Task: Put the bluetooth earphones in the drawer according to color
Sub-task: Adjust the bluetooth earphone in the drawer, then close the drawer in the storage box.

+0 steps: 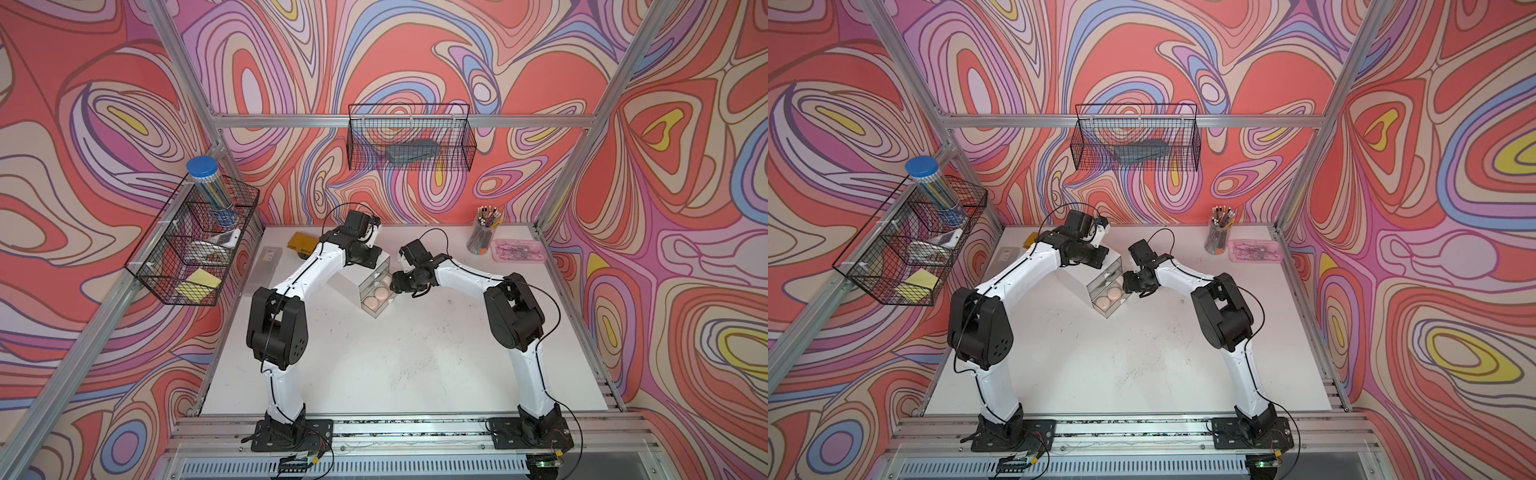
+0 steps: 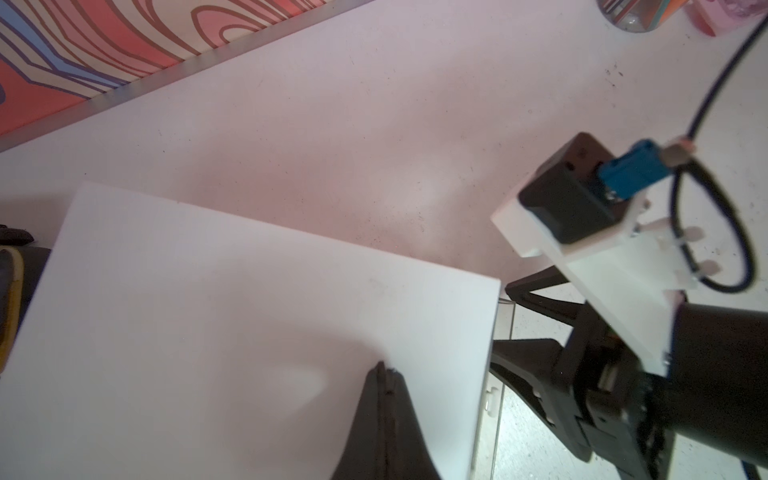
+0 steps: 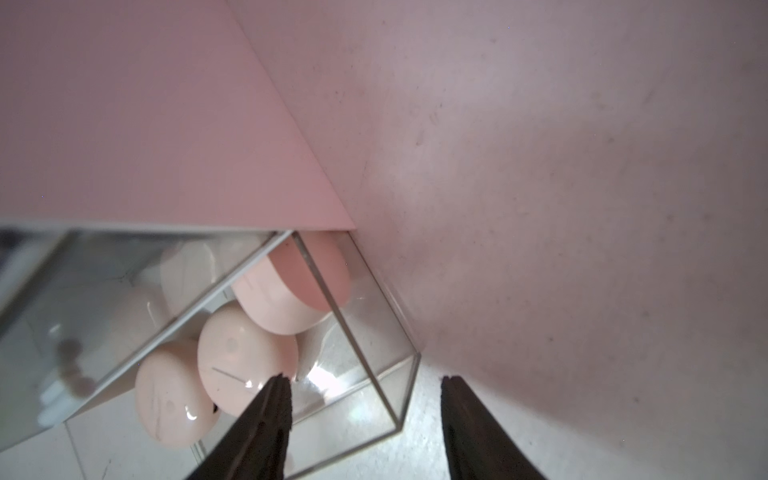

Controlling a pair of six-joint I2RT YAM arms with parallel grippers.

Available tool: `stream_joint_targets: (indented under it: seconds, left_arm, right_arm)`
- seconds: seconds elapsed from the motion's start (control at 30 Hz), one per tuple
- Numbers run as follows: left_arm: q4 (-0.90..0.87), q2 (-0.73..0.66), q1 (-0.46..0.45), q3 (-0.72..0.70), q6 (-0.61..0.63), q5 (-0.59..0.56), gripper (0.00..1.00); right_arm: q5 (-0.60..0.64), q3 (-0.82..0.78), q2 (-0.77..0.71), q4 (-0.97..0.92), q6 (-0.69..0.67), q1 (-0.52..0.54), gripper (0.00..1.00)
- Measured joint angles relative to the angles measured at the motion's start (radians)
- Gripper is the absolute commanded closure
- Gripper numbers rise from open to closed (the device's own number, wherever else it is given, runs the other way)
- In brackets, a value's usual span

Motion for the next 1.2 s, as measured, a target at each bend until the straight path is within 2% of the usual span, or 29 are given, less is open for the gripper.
stream_joint_targets:
  seconds: [0.13, 0.27, 0.53, 0.7, 1.2]
  left_arm:
    - [0.0, 0.0, 0.0, 0.0, 0.0, 0.0, 1.0]
    - [0.0, 0.0, 0.0, 0.0, 0.0, 0.0, 1.0]
    - [0.0, 0.0, 0.0, 0.0, 0.0, 0.0, 1.0]
    - [0.0, 0.0, 0.0, 0.0, 0.0, 0.0, 1.0]
    - [0.0, 0.0, 0.0, 0.0, 0.0, 0.0, 1.0]
  right_arm:
    - [0.031, -0.113, -0.149, 0.021, 0.012, 0.0, 0.68]
    - [0.035, -0.139, -0.237, 0.031, 0.013, 0.0, 1.0]
    - [-0.016, -0.243, -0.246, 0.046, 0.034, 0.0, 1.0]
    - [-0.06, -0.254, -0.209, 0.062, 0.048, 0.0, 1.0]
    - [-0.2, -0.094, 0.008, 0.115, 0.103, 0.018, 1.0]
